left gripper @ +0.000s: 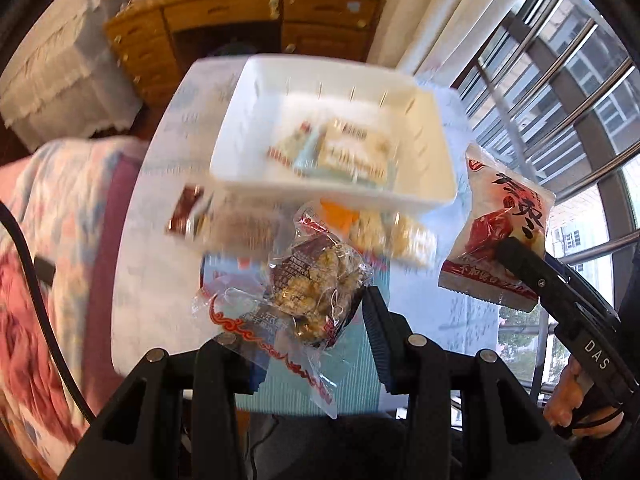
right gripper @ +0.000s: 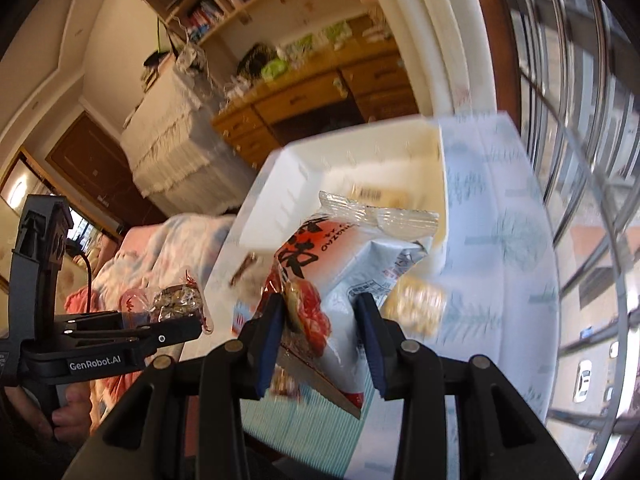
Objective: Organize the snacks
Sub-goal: 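Carry both bags over the white tray and open both grippers to drop them, then withdraw both grippers and move toward the chocolate bar and nut packet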
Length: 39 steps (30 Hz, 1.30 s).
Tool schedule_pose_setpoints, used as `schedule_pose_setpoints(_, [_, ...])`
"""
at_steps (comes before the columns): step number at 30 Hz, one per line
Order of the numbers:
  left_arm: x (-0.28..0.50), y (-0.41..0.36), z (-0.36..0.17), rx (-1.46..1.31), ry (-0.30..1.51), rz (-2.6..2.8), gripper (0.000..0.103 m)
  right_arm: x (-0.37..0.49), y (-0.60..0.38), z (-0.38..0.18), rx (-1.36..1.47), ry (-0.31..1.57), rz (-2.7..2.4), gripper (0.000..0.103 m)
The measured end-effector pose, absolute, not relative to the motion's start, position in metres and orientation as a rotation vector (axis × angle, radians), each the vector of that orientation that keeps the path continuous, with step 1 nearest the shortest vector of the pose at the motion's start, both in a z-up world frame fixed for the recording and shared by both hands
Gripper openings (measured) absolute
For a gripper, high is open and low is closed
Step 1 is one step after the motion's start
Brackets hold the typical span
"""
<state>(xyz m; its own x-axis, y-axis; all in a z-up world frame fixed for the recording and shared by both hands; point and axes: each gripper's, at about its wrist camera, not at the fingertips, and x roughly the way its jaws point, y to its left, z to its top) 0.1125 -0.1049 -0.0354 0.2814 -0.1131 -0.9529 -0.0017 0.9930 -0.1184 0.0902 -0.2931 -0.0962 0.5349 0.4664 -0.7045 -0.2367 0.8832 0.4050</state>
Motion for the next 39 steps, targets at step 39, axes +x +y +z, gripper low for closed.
schedule_pose_setpoints(39, [0.238, -0.045, -0.082, 0.015, 1.076, -0.252, 0.081, 0.175, -0.256, -0.117, 0.2, 0.872, 0.112, 0.058])
